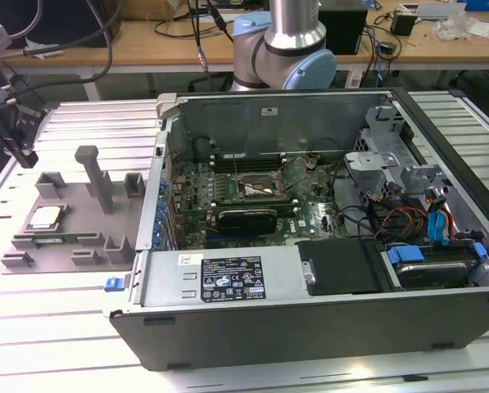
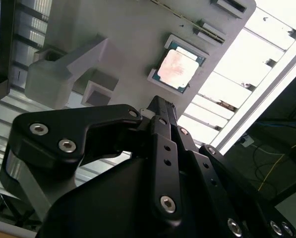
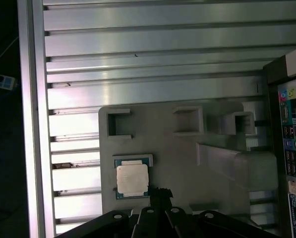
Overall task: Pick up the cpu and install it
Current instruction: 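Pick up the cpu and move it towards the insertion slot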
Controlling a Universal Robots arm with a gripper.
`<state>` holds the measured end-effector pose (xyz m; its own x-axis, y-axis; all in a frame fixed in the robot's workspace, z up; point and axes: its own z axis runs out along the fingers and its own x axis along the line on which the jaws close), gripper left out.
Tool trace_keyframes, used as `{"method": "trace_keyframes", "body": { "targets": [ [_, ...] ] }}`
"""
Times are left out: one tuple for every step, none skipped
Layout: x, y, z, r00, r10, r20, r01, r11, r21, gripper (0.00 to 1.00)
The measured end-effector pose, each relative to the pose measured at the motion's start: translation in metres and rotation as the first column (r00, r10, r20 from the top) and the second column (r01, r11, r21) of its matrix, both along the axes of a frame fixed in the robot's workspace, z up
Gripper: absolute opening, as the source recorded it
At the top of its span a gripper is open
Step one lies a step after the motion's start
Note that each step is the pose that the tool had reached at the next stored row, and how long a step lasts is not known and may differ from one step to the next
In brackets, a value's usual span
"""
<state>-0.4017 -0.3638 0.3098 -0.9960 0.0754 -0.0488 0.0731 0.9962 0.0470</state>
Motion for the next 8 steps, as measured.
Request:
{"method": "trace_keyframes", "body": {
  "targets": [
    [0.0000,0.0000,0.0000,1.0000,0.000,0.0000,0.000,1.0000,-0.0001,0.11],
    [-0.0001,0.0000,-0.0001,1.0000,0.000,0.0000,0.000,1.0000,0.0000,0.11],
    [-0.0001,0.0000,-0.0001,1.0000,0.000,0.0000,0.000,1.0000,0.0000,0.11],
    [-0.0001,0.0000,-0.0002,1.0000,0.000,0.0000,0.000,1.0000,0.0000,0.11],
    [-0.0001,0.0000,-0.0002,1.0000,0.000,0.0000,0.000,1.0000,0.0000,0.11],
    [-0.0001,0.0000,-0.0002,1.0000,0.000,0.0000,0.000,1.0000,0.0000,0.11],
    [-0.0001,0.0000,-0.0009,1.0000,0.000,0.0001,0.000,1.0000,0.0000,0.11],
    [-0.0003,0.0000,-0.0020,1.0000,0.000,0.0000,0.000,1.0000,0.0000,0.11]
  ]
}}
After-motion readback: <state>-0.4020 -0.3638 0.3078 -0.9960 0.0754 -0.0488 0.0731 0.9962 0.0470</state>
